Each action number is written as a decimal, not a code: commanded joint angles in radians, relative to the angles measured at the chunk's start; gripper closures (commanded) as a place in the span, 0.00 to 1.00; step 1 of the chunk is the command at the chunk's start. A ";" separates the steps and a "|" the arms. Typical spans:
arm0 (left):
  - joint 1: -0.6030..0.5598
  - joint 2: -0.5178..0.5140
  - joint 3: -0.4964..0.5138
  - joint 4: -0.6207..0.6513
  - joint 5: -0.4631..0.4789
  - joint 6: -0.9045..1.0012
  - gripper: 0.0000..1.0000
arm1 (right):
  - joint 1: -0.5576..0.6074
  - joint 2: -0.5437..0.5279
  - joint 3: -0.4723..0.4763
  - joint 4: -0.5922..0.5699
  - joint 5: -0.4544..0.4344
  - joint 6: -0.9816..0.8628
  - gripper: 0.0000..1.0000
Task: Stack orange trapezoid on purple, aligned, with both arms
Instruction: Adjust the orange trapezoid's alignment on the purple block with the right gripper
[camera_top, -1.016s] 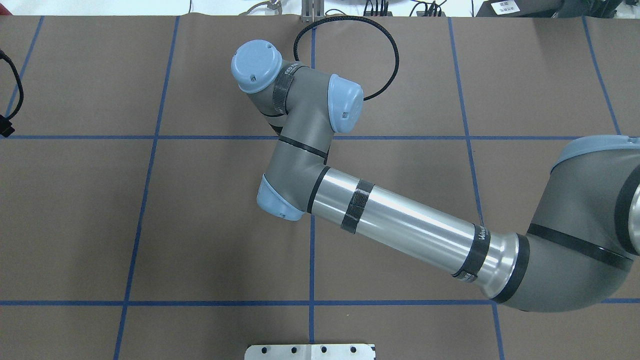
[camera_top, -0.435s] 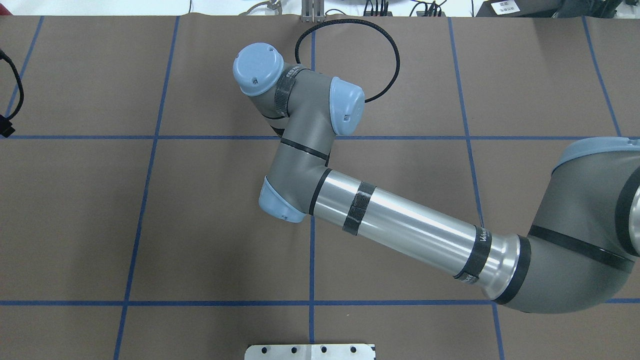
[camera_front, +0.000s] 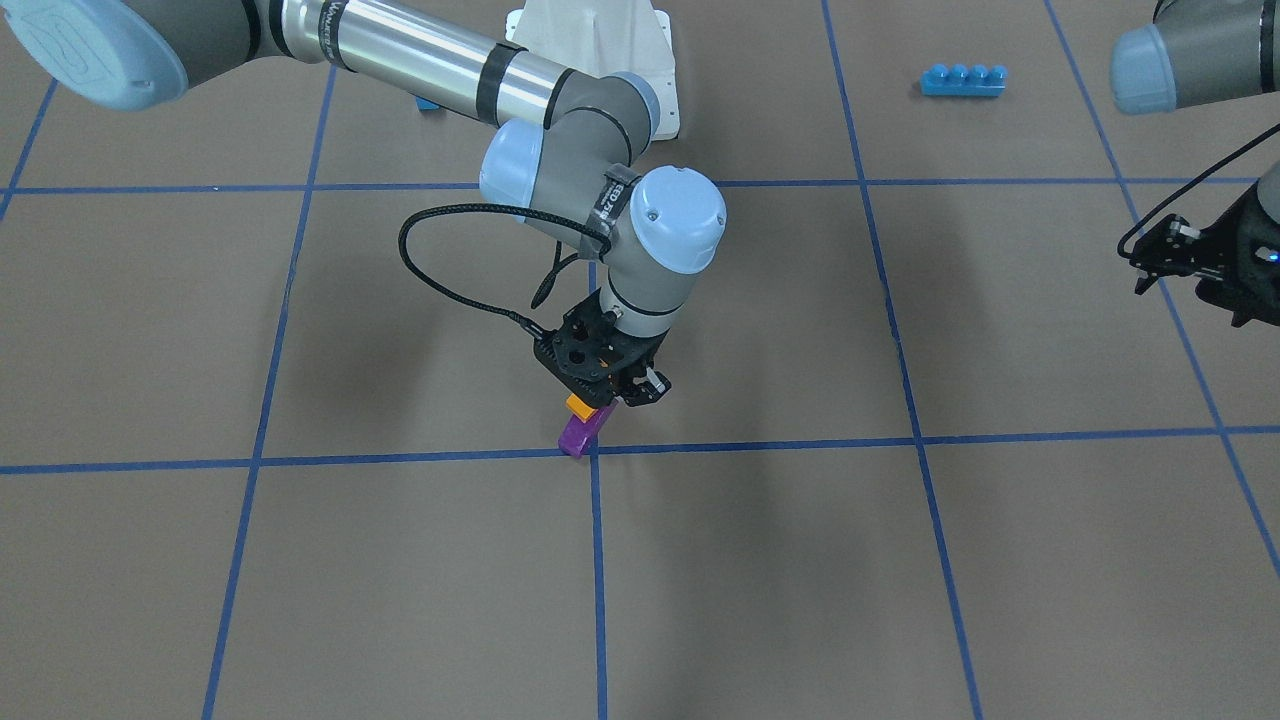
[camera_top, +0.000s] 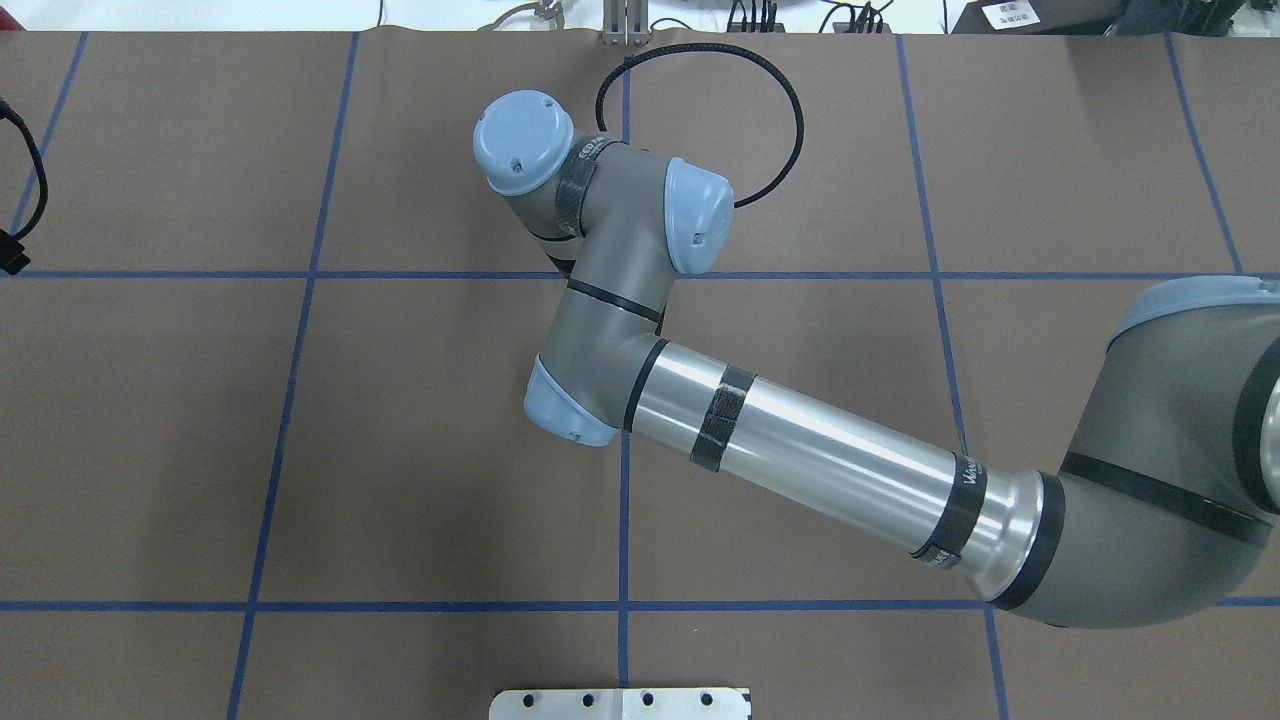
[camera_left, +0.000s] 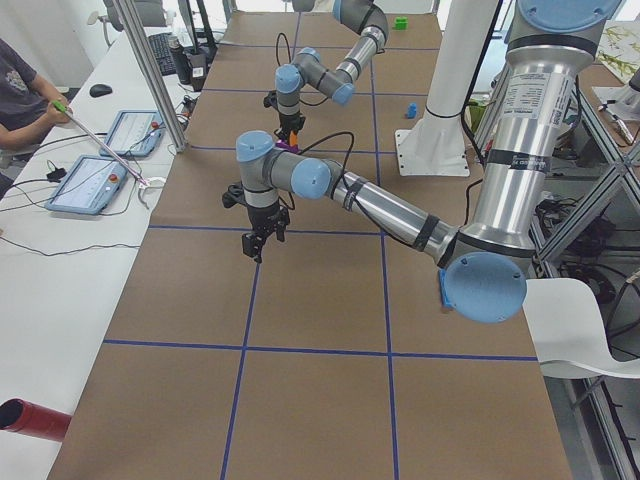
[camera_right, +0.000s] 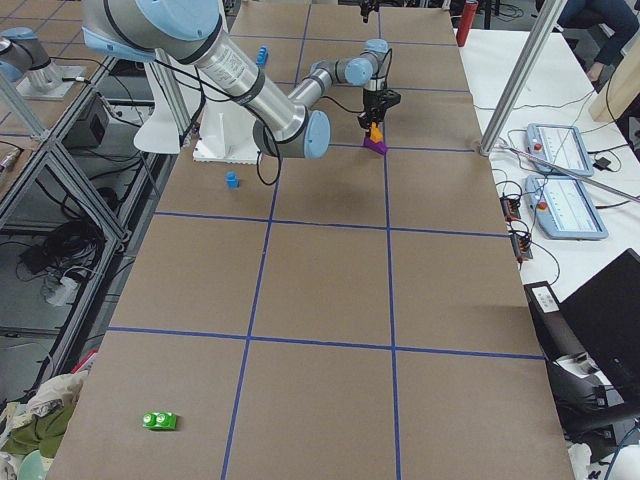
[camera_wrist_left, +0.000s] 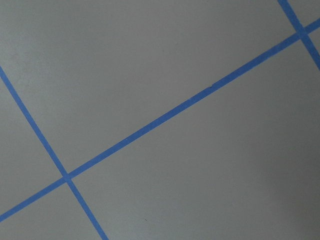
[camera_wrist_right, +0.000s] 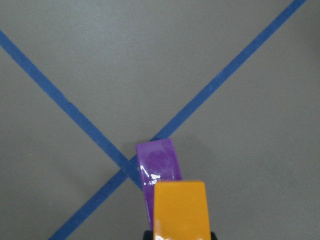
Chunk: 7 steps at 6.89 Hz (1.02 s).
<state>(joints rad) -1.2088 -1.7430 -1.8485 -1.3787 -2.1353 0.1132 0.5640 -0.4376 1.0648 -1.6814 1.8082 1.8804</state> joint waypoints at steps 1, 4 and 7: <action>0.000 -0.001 0.000 0.000 0.000 -0.001 0.00 | -0.003 -0.007 0.000 0.002 -0.001 -0.001 1.00; 0.000 -0.003 0.003 0.000 0.000 -0.001 0.00 | -0.007 -0.007 0.003 0.003 -0.012 -0.003 1.00; 0.000 -0.006 0.005 0.001 0.002 -0.001 0.00 | -0.009 -0.035 0.007 0.098 -0.013 0.002 0.04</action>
<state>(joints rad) -1.2088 -1.7475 -1.8442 -1.3787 -2.1350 0.1120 0.5553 -0.4570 1.0699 -1.6289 1.7957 1.8836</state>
